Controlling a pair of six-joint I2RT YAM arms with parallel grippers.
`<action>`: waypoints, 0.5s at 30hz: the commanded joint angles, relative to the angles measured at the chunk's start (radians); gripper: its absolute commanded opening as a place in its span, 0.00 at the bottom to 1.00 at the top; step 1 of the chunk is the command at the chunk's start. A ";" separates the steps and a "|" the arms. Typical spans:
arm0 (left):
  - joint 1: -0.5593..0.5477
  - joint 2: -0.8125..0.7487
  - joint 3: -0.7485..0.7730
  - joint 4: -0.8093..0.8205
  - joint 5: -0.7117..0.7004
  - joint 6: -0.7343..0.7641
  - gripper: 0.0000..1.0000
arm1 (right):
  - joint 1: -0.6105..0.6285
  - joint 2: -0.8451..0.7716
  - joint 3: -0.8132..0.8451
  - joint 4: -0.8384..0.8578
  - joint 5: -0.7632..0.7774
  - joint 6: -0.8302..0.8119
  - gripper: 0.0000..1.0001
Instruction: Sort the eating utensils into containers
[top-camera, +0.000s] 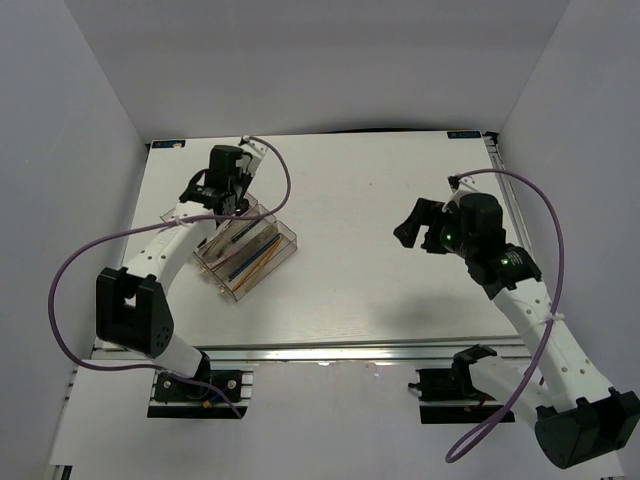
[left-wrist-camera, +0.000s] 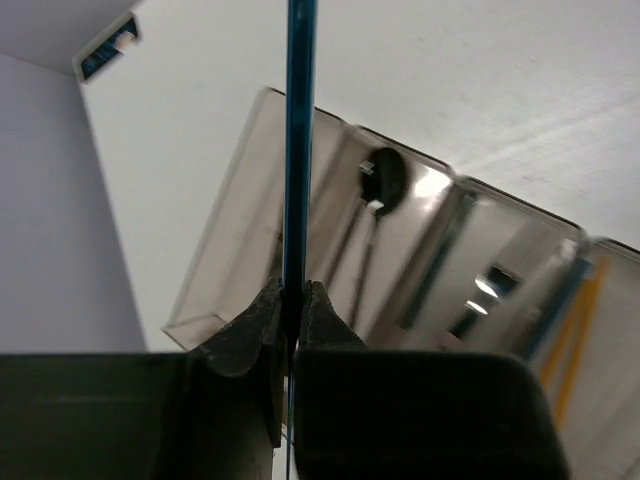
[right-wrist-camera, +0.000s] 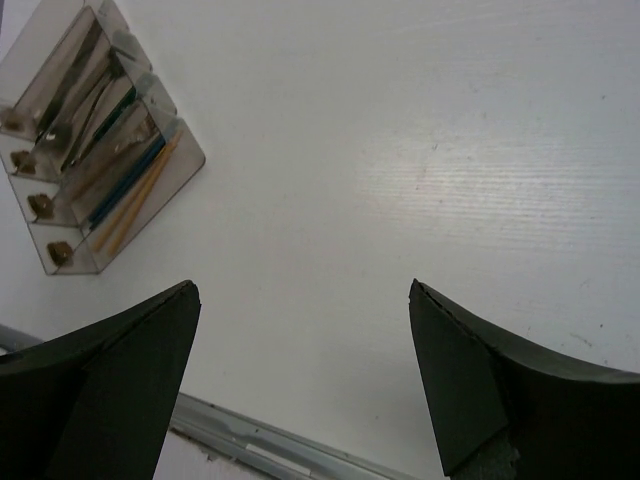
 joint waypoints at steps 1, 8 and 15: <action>0.101 0.046 0.103 0.138 0.012 0.232 0.00 | -0.003 -0.062 -0.040 0.015 -0.114 -0.036 0.89; 0.193 0.126 0.074 0.189 0.141 0.398 0.00 | -0.004 -0.129 -0.081 0.016 -0.122 -0.037 0.89; 0.242 0.178 -0.003 0.232 0.162 0.487 0.00 | 0.008 -0.156 -0.106 0.043 -0.126 -0.051 0.89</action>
